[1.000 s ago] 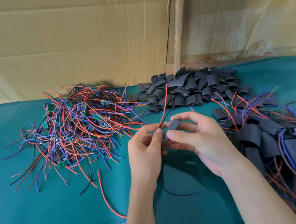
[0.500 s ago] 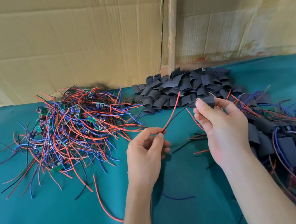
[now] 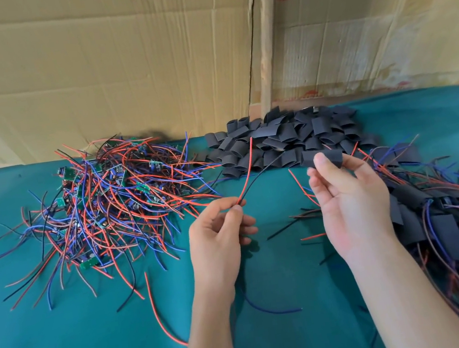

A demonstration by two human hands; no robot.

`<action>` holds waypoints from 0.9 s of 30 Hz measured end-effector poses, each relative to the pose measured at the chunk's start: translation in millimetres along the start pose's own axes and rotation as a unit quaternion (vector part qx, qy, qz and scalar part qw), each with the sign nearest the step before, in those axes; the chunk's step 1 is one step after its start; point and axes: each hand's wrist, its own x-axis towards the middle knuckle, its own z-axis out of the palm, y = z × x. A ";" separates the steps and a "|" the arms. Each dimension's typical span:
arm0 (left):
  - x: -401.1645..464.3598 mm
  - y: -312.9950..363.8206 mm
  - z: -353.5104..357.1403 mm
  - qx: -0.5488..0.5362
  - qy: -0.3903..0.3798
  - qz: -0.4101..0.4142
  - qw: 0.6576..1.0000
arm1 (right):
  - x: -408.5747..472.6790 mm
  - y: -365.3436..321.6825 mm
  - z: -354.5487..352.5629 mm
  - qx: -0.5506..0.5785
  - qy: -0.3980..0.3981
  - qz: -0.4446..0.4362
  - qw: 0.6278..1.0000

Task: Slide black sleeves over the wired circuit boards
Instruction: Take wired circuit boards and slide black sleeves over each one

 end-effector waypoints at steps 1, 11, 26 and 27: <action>0.2 0.1 0.1 0.000 -0.001 -0.001 1.000 | -0.2 0.9 0.2 -0.002 -0.005 0.001 1.000; 0.4 -3.3 4.6 0.066 -0.030 0.000 0.997 | -4.5 8.6 7.7 -0.031 -0.035 -0.021 0.999; 0.9 -9.2 5.2 0.133 -0.043 0.015 0.990 | 0.4 0.1 0.7 -0.032 -0.039 -0.013 0.999; 0.8 -9.2 5.1 0.140 -0.042 0.019 0.989 | 1.1 -0.7 -0.2 -0.044 -0.044 -0.015 0.998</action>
